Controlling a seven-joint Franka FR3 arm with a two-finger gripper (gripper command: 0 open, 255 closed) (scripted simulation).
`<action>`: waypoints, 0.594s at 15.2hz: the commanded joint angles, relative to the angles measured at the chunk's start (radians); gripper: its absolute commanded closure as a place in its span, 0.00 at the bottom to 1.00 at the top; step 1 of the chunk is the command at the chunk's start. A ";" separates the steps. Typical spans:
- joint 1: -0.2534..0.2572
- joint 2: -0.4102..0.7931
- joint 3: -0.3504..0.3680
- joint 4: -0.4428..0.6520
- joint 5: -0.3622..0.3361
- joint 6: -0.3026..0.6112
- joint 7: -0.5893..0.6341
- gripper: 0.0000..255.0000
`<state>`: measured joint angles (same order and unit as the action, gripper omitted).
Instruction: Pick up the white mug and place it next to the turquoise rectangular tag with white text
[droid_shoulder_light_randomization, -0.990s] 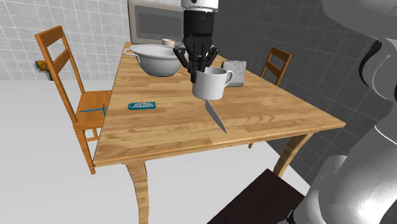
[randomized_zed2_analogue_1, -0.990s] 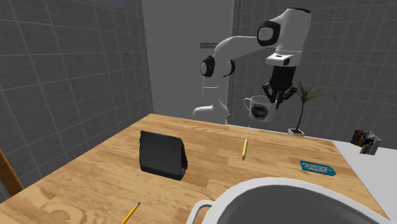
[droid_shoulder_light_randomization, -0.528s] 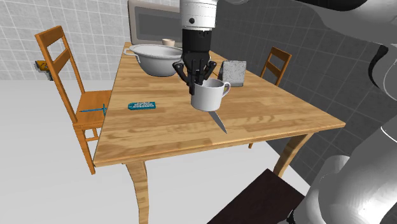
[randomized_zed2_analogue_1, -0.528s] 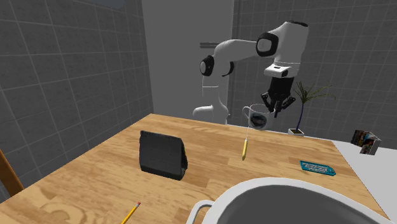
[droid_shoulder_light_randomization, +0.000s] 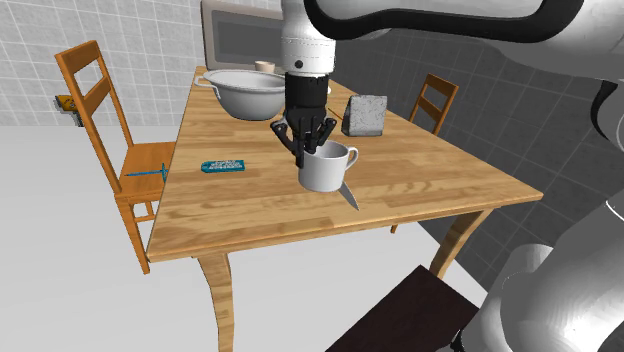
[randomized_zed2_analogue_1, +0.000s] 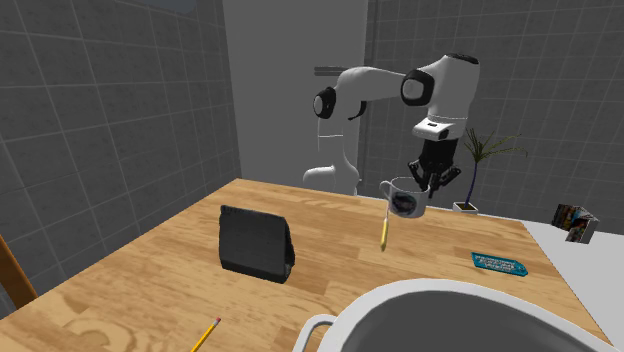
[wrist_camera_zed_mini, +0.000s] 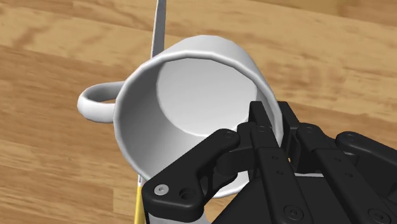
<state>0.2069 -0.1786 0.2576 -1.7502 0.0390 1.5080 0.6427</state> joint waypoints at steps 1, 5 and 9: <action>0.000 -0.006 0.000 -0.034 0.002 0.028 -0.002 1.00; 0.000 -0.008 0.000 -0.045 0.002 0.038 -0.002 1.00; 0.000 -0.008 0.000 -0.045 0.002 0.038 -0.002 1.00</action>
<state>0.2072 -0.1871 0.2571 -1.7953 0.0410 1.5455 0.6407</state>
